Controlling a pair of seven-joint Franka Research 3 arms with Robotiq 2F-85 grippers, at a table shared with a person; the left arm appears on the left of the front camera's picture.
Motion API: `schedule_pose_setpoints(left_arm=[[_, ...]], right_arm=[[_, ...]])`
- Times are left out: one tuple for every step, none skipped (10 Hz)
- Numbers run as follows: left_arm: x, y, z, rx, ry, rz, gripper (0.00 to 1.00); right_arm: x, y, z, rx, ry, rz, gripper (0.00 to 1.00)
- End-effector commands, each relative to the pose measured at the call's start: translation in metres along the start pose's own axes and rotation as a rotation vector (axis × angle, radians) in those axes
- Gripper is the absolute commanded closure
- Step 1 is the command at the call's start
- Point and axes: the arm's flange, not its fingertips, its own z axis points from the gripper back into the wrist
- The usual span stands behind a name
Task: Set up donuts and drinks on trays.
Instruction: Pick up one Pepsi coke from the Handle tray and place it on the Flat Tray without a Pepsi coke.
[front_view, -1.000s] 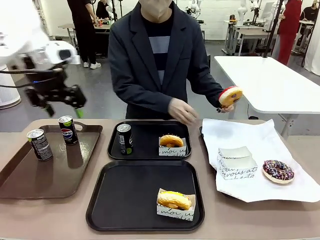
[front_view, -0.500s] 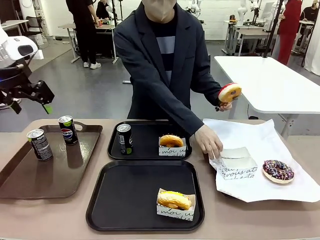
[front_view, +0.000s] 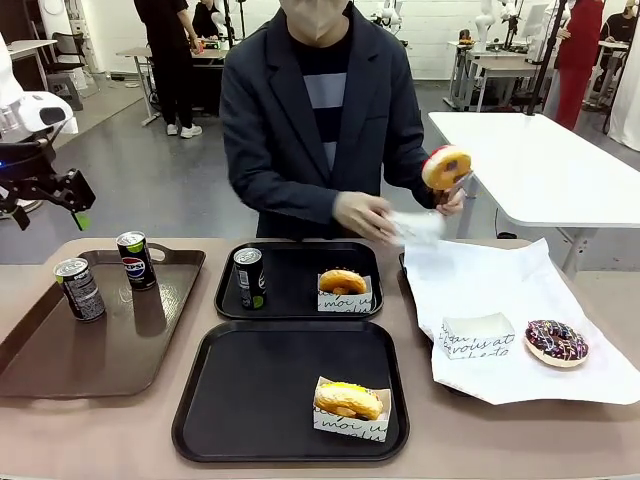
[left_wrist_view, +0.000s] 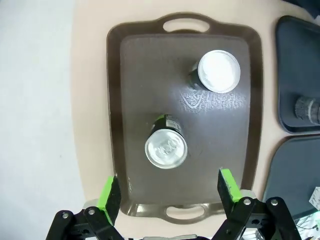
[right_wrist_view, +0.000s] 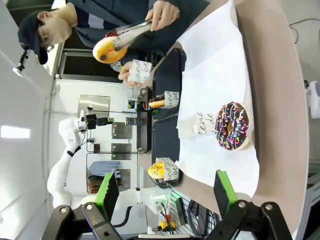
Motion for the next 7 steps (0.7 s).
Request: schedule_pose_setpoints(left_arm=[[0.01,0.011,-0.016,-0.064,0.024,-0.01,0.0],[0.016,0.012,-0.025,-0.084,0.038,-0.021,0.0],[0.024,0.008,-0.035,-0.08,0.073,-0.035,0.0],[0.027,0.004,-0.043,-0.087,0.095,-0.042,0.0],[0.024,0.001,-0.051,-0.088,0.11,-0.047,0.0],[0.019,-0.004,-0.055,-0.064,0.109,-0.06,0.0],[0.008,-0.022,-0.05,0.004,0.115,-0.147,0.0]], right_arm=[[0.0,0.001,0.0,0.009,-0.003,0.003,0.0],[0.0,0.001,0.0,0.009,-0.003,0.003,0.0],[0.0,0.001,0.0,0.009,-0.003,0.003,0.0],[0.0,0.001,0.0,0.009,-0.003,0.003,0.0],[0.0,0.001,0.0,0.009,-0.003,0.003,0.0],[0.0,0.001,0.0,0.009,-0.003,0.003,0.0],[0.0,0.001,0.0,0.009,-0.003,0.003,0.0]])
